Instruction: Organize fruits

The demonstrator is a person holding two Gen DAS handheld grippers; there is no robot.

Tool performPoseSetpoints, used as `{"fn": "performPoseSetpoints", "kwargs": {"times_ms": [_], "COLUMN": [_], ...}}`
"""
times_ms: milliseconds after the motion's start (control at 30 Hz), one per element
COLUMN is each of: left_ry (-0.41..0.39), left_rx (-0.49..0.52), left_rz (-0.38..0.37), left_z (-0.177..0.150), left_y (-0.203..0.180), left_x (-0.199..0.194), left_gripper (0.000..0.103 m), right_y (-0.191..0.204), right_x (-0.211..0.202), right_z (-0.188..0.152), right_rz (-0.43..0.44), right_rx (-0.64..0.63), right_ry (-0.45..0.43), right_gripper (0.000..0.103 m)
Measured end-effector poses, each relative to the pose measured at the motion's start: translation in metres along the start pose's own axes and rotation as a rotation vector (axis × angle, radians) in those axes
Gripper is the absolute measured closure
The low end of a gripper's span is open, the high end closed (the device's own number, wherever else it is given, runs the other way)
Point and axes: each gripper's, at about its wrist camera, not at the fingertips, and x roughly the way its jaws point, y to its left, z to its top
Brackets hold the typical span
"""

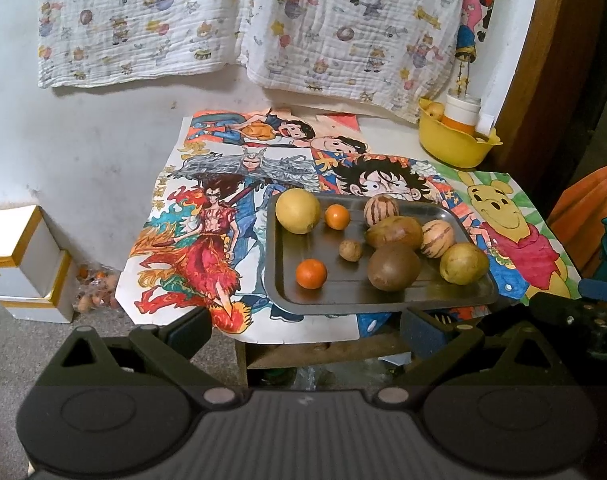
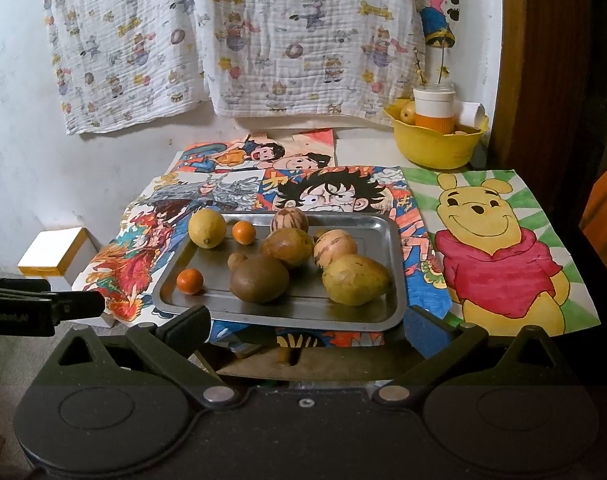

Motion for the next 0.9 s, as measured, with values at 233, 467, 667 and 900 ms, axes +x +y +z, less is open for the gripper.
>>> {"fn": "performPoseSetpoints", "kwargs": {"times_ms": [233,467,667,900], "left_ry": [-0.007,-0.005,-0.001,0.0], "left_rx": [0.001,0.0,0.006,0.005], "left_rz": [-0.01,-0.016,-0.022,-0.022], "left_z": [0.0007,0.0011,0.001,0.0015], "left_y": [0.0002,0.0,-0.0012,-0.0001], "left_x": [-0.0005,-0.0002,0.0019,0.0033], "left_gripper": [0.001,0.001,0.001,0.001], "right_y": [0.0006,0.0006,0.0012,0.002], "right_x": [0.0005,0.0014,0.0051,0.0096], "right_z": [0.0001,0.0009,-0.0008,0.0006], "right_rz": [-0.001,-0.001,0.002,0.003], "right_rx": [0.0,-0.001,-0.005,-0.008], "right_ry": [0.001,0.003,0.01,0.017], "right_gripper": [0.001,0.001,0.001,0.001]}}
